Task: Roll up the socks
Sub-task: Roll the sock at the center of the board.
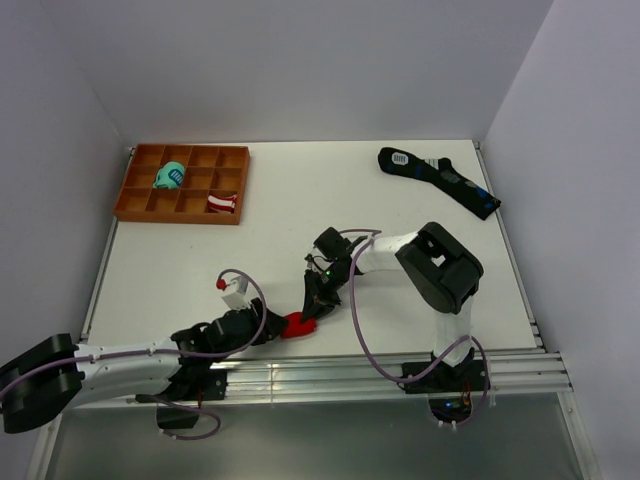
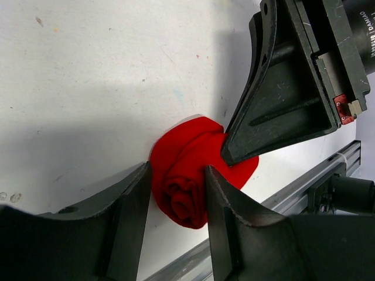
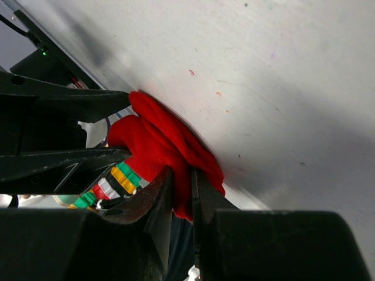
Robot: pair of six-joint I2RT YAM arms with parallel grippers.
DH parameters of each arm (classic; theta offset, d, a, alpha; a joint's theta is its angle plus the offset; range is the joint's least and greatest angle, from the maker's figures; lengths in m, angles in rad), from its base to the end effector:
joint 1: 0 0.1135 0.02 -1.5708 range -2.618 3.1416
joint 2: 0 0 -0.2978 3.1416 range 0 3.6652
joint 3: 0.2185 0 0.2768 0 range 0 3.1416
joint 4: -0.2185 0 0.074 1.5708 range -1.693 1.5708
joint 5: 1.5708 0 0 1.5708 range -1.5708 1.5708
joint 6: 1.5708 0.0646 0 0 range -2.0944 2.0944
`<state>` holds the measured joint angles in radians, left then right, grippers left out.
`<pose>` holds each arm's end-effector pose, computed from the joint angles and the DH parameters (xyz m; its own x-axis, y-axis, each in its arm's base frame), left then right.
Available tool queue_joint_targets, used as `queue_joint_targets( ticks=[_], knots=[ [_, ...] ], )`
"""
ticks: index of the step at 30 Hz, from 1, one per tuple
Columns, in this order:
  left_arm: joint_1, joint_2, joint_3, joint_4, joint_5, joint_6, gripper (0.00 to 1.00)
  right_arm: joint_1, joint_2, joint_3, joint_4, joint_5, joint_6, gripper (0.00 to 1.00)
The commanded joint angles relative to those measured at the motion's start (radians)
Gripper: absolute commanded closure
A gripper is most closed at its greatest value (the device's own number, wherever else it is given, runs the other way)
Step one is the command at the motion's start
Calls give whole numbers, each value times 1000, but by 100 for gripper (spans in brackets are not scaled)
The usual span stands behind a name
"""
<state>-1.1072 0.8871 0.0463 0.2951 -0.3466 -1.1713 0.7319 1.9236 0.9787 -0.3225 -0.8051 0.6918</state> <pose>0.0965 -0.1440 0.1131 -0.7457 -0.4461 -0.4949 0.0629 0.6923 -0.7189 0.2406 0.2788 0.0958 -0.9444 -0.2541 0.2088 -0.0272 0.6930 0.7204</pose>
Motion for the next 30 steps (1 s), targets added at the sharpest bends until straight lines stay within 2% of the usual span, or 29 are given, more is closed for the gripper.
queue_joint_targets(
  ticks=[1,4,8,13,17,25,30],
  knots=[
    [-10,24,-54,-37,-15,21,55,-11,69,-60,-110,317,-74,86],
    [-10,26,-8,-89,-25,9,62,-9,63,-64,-107,325,-77,86],
    [-10,56,21,-140,-26,-22,78,-8,55,-67,-99,333,-75,85],
    [-10,134,58,-162,7,-42,92,-2,46,-89,-67,330,-67,84],
    [-10,214,116,-201,47,-53,99,3,9,-117,-26,342,-61,80],
    [4,319,202,-332,147,-67,100,9,-100,-195,129,394,-54,61],
    [52,308,231,-419,190,-48,100,12,-161,-233,207,448,-63,55]
  ],
)
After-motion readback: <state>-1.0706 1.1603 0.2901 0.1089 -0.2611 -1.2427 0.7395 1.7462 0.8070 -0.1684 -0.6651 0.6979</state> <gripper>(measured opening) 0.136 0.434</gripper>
